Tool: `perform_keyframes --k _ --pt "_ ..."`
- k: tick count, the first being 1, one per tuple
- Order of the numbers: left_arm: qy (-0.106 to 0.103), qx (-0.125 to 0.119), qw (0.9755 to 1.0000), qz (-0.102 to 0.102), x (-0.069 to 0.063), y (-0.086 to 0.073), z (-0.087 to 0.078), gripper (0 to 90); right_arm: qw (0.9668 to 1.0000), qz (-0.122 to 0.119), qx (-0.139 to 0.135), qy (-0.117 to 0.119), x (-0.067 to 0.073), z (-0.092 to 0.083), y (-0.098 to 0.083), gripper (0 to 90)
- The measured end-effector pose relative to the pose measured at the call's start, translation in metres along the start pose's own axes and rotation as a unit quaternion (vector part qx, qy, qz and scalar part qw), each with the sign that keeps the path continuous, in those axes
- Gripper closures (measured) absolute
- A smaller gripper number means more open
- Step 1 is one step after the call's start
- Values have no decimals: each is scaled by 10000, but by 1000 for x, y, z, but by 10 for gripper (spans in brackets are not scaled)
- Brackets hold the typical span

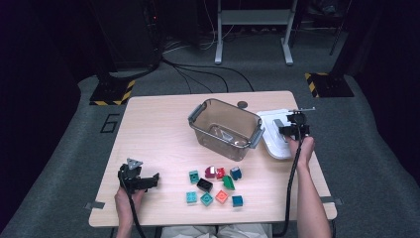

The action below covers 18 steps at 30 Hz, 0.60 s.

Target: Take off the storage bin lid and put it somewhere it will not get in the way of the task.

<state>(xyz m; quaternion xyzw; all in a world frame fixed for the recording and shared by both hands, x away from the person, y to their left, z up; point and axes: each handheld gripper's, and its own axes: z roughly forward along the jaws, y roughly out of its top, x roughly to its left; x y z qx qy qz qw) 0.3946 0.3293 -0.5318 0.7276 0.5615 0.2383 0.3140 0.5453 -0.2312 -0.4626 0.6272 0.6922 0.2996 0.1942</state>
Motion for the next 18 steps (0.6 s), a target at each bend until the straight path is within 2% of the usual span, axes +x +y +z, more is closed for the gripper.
perform_keyframes --k 8,13,18 --pt "1 -3 10000 -2 0 0 0 8 9998 116 174 -14 1 14 -6 667" --pt "3 -6 10000 0 0 0 0 8 9998 54 180 -106 0 21 -7 666" --pt "1 5 10000 -5 0 0 0 8 9997 67 205 -80 0 27 -9 664"
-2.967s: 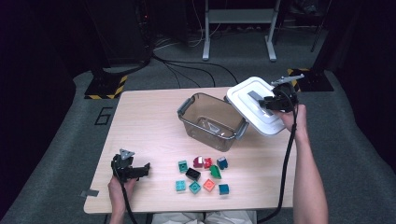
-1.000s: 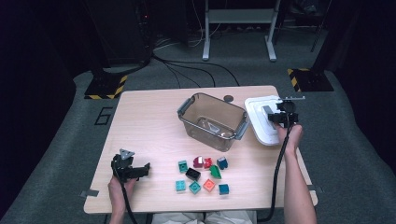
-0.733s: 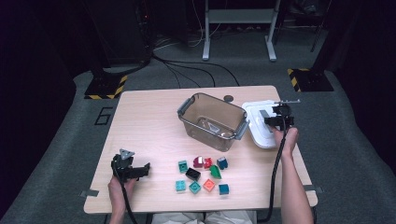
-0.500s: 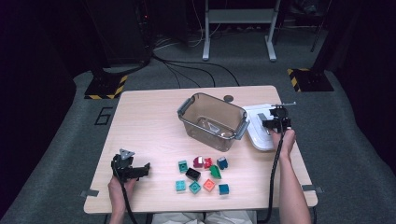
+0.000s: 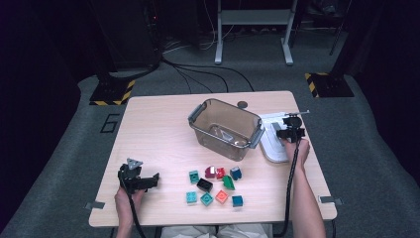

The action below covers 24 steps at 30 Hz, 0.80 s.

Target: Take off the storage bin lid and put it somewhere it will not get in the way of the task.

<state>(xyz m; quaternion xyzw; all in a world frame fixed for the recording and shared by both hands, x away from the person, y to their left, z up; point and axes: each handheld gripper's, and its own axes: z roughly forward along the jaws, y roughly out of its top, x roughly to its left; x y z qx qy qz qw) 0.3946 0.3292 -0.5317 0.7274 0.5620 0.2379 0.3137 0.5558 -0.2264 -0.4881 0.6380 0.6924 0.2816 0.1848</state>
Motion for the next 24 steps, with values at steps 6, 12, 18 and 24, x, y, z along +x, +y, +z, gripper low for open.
perform_keyframes --k 6,12,18,24 --pt "1 -8 10000 10 0 0 0 8 10000 91 27 -6 0 4 -4 645" --pt "-1 -5 10000 4 0 0 0 8 9999 -10 -77 105 0 0 -5 354" --pt "-3 1 10000 10 0 0 0 8 9989 -279 -235 285 5 -17 -10 153" --pt "-2 -4 10000 10 0 0 0 8 9962 -640 -457 385 13 -39 -21 51"
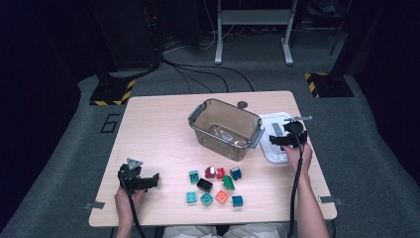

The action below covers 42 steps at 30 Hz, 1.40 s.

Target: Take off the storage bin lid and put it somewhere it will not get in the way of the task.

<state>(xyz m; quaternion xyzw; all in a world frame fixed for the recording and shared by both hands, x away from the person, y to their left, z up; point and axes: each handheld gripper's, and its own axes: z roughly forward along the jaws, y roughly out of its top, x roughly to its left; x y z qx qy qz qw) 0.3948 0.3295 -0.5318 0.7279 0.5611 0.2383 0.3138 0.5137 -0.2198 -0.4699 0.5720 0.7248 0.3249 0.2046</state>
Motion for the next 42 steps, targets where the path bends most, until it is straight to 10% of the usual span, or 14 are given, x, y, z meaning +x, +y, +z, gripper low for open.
perform_keyframes --k 12,42 --pt "0 -1 10000 1 0 0 0 8 9988 -57 -385 312 4 -35 -37 0" --pt "-3 -4 10000 -6 0 0 0 14 9995 -67 -303 -76 27 -67 -151 0"
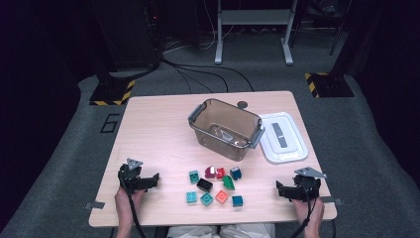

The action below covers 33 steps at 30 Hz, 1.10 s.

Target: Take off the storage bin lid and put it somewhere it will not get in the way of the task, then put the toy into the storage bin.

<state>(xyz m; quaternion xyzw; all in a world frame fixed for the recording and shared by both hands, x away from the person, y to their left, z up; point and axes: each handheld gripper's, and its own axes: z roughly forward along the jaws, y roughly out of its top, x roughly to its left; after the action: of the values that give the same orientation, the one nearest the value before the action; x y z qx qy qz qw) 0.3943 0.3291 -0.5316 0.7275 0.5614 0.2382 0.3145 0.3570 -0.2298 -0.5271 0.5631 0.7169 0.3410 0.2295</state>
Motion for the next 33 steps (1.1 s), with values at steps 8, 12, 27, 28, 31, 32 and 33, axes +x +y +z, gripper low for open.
perform_keyframes --k 8,12,27,28,31,32,33 --pt "34 0 10000 -50 -2 1 1 14 9999 88 95 -63 -1 3 0 0" --pt "39 -1 10000 -53 -2 1 1 14 9997 -16 152 -168 1 5 1 0" --pt "-426 -33 9982 425 -12 2 -7 16 9994 -144 208 -237 3 6 1 0" --pt "-496 3 9975 503 -15 4 -9 18 9994 -144 207 -238 3 6 1 0" --pt "-622 -54 9961 618 -22 5 -14 18 9994 -140 207 -241 3 6 1 0" --pt "-679 -49 9955 659 -26 6 -16 18 9994 -131 202 -250 3 6 1 1" --pt "-705 -57 9950 703 -28 6 -17 18 9994 -123 199 -256 3 6 1 2"
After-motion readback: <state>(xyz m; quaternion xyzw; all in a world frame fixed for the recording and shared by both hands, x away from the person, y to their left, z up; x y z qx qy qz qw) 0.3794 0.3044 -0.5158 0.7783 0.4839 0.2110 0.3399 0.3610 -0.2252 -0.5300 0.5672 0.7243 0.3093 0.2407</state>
